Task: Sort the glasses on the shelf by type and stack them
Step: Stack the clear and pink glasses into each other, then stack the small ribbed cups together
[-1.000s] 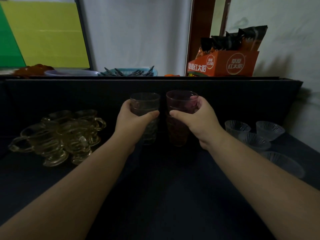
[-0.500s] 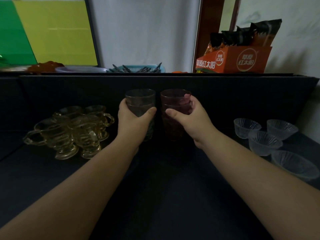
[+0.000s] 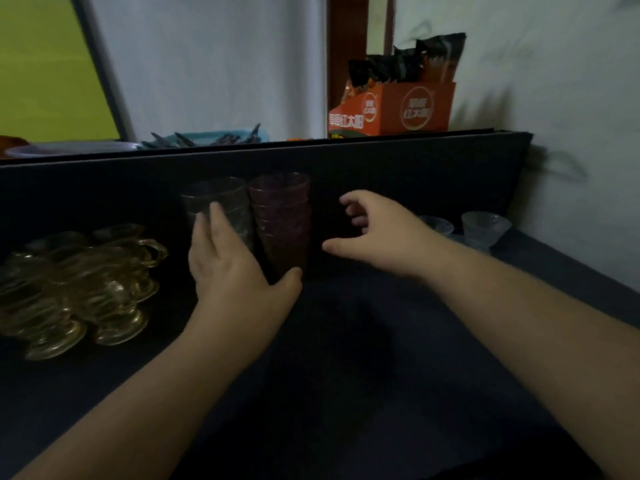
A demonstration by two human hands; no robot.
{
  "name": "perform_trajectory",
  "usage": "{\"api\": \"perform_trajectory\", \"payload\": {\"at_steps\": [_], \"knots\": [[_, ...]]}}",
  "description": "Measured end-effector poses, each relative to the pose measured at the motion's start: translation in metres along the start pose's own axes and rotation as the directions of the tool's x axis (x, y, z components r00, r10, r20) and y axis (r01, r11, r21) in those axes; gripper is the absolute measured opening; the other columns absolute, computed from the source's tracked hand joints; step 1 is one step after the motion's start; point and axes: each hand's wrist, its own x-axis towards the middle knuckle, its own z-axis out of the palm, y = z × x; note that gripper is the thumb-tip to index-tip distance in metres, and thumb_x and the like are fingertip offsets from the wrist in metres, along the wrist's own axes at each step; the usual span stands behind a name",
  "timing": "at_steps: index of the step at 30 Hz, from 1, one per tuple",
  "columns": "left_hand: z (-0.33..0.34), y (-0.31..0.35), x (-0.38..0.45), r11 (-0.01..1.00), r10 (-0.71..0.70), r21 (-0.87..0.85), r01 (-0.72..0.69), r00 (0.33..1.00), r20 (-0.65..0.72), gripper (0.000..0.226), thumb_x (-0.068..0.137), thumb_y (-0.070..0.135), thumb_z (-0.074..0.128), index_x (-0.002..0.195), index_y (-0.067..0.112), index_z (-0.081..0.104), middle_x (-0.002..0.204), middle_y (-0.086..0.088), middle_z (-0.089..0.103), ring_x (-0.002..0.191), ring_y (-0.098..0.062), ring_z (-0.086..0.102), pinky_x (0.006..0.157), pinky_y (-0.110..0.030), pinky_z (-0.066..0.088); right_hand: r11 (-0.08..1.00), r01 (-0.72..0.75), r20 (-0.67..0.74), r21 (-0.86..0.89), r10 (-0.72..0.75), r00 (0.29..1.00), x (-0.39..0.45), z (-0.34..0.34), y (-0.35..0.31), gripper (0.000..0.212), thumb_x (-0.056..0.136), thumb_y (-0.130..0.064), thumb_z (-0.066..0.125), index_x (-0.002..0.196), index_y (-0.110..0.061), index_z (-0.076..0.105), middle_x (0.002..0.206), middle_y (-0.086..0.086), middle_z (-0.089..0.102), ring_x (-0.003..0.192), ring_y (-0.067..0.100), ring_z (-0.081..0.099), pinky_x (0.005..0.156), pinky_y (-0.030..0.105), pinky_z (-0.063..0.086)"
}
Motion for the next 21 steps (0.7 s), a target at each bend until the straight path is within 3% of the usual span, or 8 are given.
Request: {"api": "perform_trajectory", "payload": {"at_steps": [3,5,7,10,13,18,21], "knots": [[0.013,0.025,-0.013,0.941,0.314,0.069,-0.331,0.931,0.186,0.109,0.077,0.054,0.068,0.151,0.032,-0.008,0.155,0.013,-0.016,0.143,-0.015,-0.013,0.115,-0.037,0.003,0.979,0.023,-0.039,-0.202,-0.032,0.999,-0.032,-0.049,0.018,0.073,0.076,-0.046,0.08,0.14,-0.03,0.049,0.13,-0.01,0.055,0.113,0.006,0.056,0.096,0.029,0.048],[0.031,0.049,-0.013,0.851,0.485,0.057,-0.522,0.824,0.292,0.099,0.077,0.059,0.063,0.153,0.03,0.008,0.157,0.01,-0.001,0.144,-0.016,-0.003,0.117,-0.036,0.01,0.949,-0.009,-0.087,-0.314,-0.02,0.996,-0.053,-0.082,0.034,0.069,0.077,-0.045,0.079,0.138,-0.03,0.052,0.126,-0.012,0.055,0.109,0.004,0.055,0.092,0.023,0.044],[0.052,0.076,-0.012,0.78,0.58,-0.004,-0.625,0.721,0.379,0.089,0.079,0.06,0.062,0.151,0.031,0.018,0.157,0.01,0.009,0.144,-0.014,0.007,0.117,-0.036,0.018,0.928,-0.05,-0.13,-0.37,0.001,0.991,-0.071,-0.112,0.053,0.066,0.076,-0.044,0.078,0.136,-0.027,0.054,0.125,-0.009,0.057,0.109,0.005,0.055,0.094,0.025,0.045],[0.084,0.115,-0.013,0.707,0.644,-0.079,-0.703,0.594,0.482,0.082,0.083,0.056,0.062,0.15,0.035,0.02,0.156,0.013,0.015,0.143,-0.009,0.012,0.114,-0.031,0.021,0.91,-0.103,-0.153,-0.402,0.044,0.987,-0.087,-0.147,0.085,0.066,0.072,-0.046,0.073,0.133,-0.026,0.057,0.124,-0.004,0.061,0.107,0.01,0.059,0.097,0.034,0.049],[0.113,0.143,-0.016,0.633,0.671,-0.059,-0.772,0.51,0.538,0.08,0.086,0.056,0.059,0.151,0.035,0.017,0.158,0.011,0.012,0.143,-0.01,0.009,0.113,-0.031,0.021,0.888,-0.118,-0.131,-0.445,0.065,0.989,-0.094,-0.17,0.115,0.065,0.074,-0.043,0.073,0.134,-0.024,0.057,0.124,-0.002,0.061,0.105,0.01,0.058,0.096,0.036,0.05],[0.14,0.164,-0.022,0.548,0.668,0.063,-0.834,0.482,0.567,0.071,0.089,0.058,0.051,0.149,0.041,0.016,0.158,0.012,0.014,0.141,-0.012,0.01,0.111,-0.034,0.02,0.857,-0.069,-0.058,-0.511,0.046,0.997,-0.092,-0.185,0.153,0.061,0.078,-0.037,0.078,0.133,-0.025,0.057,0.125,-0.001,0.059,0.105,0.01,0.055,0.093,0.03,0.046],[0.143,0.169,-0.026,0.508,0.677,0.106,-0.855,0.472,0.564,0.06,0.092,0.054,0.045,0.147,0.042,0.023,0.154,0.012,0.024,0.138,-0.01,0.018,0.109,-0.031,0.021,0.859,-0.044,-0.007,-0.51,0.046,0.999,-0.079,-0.184,0.166,0.061,0.076,-0.045,0.076,0.131,-0.029,0.057,0.123,-0.002,0.058,0.108,0.015,0.058,0.093,0.036,0.049]]}}
